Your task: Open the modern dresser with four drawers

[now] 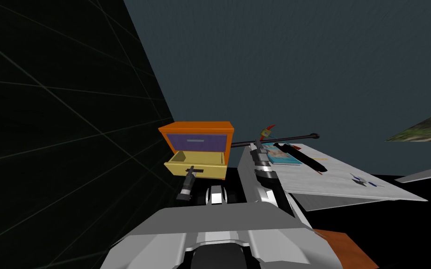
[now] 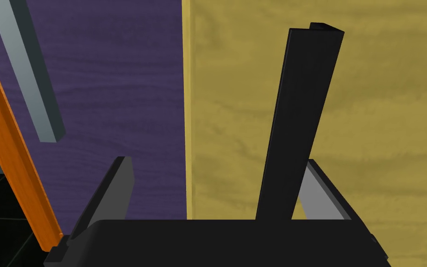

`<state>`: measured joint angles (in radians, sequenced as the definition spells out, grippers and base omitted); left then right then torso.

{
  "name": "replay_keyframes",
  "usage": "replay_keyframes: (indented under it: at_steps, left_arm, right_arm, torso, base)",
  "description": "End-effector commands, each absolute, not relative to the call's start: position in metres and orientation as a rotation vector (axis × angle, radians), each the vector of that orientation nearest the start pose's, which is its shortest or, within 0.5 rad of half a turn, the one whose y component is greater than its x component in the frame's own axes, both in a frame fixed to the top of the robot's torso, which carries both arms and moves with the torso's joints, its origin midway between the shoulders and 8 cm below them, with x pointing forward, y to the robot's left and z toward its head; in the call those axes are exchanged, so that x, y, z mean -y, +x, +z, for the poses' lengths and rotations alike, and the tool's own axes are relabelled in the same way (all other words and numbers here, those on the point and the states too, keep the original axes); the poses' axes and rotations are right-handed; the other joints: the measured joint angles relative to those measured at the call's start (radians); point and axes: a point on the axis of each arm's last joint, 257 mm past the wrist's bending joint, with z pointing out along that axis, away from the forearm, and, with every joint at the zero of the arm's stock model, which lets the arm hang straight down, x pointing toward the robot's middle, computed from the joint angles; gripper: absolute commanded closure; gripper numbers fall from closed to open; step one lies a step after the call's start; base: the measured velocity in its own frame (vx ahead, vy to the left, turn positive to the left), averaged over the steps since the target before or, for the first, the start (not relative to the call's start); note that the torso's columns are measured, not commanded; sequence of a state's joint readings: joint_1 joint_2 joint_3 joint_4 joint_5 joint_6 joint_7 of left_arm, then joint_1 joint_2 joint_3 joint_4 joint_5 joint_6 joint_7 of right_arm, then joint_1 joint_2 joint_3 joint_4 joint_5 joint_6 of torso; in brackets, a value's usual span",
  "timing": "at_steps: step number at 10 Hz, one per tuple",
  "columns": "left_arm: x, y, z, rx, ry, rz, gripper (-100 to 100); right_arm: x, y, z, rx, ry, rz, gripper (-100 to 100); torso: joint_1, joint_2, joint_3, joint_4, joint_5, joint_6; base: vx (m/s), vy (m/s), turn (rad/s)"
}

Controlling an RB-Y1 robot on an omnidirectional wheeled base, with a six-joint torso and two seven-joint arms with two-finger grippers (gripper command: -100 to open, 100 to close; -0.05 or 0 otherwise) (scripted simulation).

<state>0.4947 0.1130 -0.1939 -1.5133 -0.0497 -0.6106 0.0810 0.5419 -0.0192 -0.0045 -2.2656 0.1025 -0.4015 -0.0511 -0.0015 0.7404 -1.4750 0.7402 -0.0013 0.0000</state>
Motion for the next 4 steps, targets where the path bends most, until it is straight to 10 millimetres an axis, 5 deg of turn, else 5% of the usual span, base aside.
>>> replay_keyframes:
  at_steps: [1, 4]
  left_arm:
    - [-0.2113, 0.3587, -0.3203, -1.232, -1.109, -1.299, 0]
    - [-0.2116, 0.3583, -0.3215, -1.234, -1.112, -1.297, 0]
  right_arm:
    - [0.2785, 0.3596, -0.0169, -0.775, 0.725, 1.224, 0]
    - [0.2785, 0.3596, -0.0169, -0.775, 0.725, 1.224, 0]
  torso:
    - [0.001, -0.001, 0.0, -0.001, 0.0, 0.0]
    - [0.001, -0.002, -0.001, -0.002, 0.001, 0.0]
  base:
    - [0.0, 0.0, 0.0]
    - [0.0, 0.0, 0.0]
